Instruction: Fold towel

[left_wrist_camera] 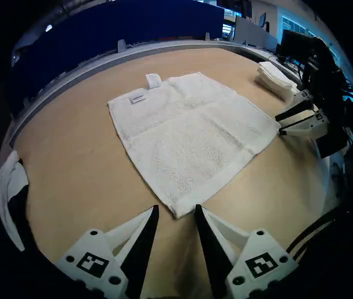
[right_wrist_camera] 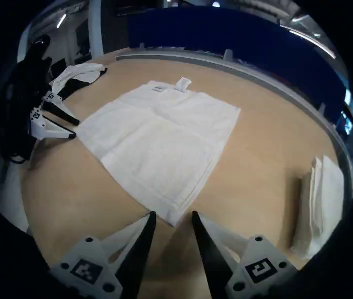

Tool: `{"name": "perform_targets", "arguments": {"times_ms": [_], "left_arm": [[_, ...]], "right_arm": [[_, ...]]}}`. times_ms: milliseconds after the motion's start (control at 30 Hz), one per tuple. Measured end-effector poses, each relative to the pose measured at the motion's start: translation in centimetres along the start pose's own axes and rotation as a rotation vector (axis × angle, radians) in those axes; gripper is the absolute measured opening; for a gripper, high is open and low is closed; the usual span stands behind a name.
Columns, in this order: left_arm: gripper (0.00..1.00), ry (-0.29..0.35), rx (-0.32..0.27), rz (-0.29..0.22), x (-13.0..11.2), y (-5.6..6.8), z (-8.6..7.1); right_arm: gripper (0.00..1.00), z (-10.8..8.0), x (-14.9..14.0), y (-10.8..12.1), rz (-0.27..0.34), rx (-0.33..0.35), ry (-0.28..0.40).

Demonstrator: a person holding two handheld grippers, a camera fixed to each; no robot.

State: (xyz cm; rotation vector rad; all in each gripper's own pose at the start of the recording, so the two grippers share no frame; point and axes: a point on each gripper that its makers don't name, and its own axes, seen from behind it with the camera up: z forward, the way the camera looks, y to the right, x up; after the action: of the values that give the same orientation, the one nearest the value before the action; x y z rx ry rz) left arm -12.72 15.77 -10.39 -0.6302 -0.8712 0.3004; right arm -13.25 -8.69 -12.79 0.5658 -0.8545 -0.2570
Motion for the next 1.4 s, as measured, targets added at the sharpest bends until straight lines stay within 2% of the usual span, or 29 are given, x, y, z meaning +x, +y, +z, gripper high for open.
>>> {"name": "perform_targets", "arguments": {"times_ms": [100, 200, 300, 467, 700, 1000, 1133, 1400], "left_arm": [[0.42, -0.004, 0.003, 0.001, -0.1, -0.1, 0.1], [0.33, -0.006, 0.010, -0.003, -0.1, -0.3, 0.1], [0.19, -0.008, 0.020, -0.013, -0.2, -0.5, 0.1], [0.10, -0.007, 0.029, -0.026, -0.3, -0.5, 0.0], [0.09, -0.006, 0.007, -0.066, -0.4, -0.2, -0.3], [0.09, 0.018, 0.007, -0.081, 0.5, 0.0, -1.5], [0.09, 0.044, 0.017, -0.108, 1.7, -0.2, -2.6], [0.09, 0.095, 0.043, -0.146, 4.4, -1.0, -5.9]], "right_arm": [[0.43, 0.0, 0.0, 0.0, 0.004, -0.001, 0.000], [0.30, 0.1, 0.1, 0.0, 0.014, -0.005, -0.001], [0.20, 0.2, 0.1, 0.1, 0.021, -0.006, -0.002], [0.16, 0.2, 0.2, 0.0, 0.023, -0.004, -0.006], [0.15, -0.1, 0.5, 0.3, 0.041, -0.005, 0.005], [0.15, -1.5, 2.1, 0.9, 0.037, -0.016, 0.038], [0.15, -2.6, 3.7, 0.9, 0.033, -0.022, 0.069], [0.14, -5.7, 7.5, 0.7, 0.022, -0.018, 0.134]]}}
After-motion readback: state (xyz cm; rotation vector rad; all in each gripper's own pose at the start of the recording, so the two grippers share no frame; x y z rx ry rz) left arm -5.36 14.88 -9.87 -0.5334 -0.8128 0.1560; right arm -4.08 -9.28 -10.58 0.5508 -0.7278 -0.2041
